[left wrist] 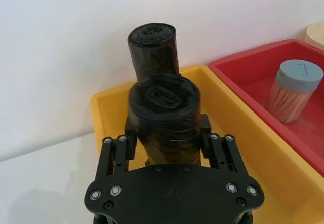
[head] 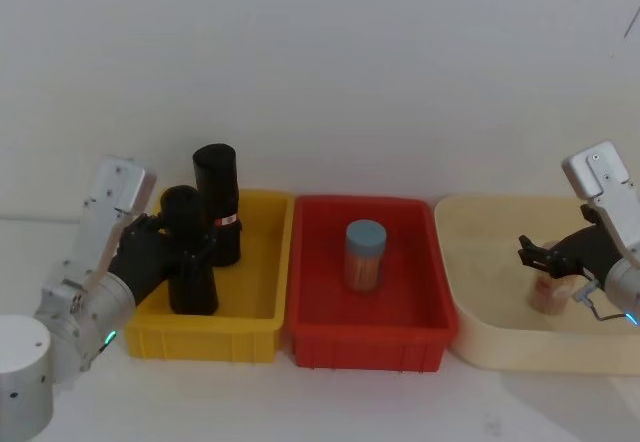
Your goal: Pick up the garbage bag with the one hand and transfer it to the other hand.
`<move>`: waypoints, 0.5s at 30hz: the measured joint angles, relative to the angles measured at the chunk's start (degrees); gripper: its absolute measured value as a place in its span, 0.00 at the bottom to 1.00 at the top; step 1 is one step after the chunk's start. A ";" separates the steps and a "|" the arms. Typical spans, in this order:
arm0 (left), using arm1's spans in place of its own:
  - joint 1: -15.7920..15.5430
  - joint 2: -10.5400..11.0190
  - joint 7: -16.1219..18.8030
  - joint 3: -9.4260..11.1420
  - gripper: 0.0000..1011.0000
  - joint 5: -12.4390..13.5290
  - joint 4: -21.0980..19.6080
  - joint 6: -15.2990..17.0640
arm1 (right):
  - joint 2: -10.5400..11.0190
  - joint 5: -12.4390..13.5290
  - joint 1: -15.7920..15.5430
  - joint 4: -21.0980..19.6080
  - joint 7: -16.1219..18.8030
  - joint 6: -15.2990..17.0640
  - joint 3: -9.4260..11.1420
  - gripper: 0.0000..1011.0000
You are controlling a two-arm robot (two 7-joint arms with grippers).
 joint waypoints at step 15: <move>-0.81 -0.27 -0.91 0.06 0.47 -0.02 0.85 -0.10 | 0.00 0.00 0.00 0.00 0.00 0.00 0.00 0.99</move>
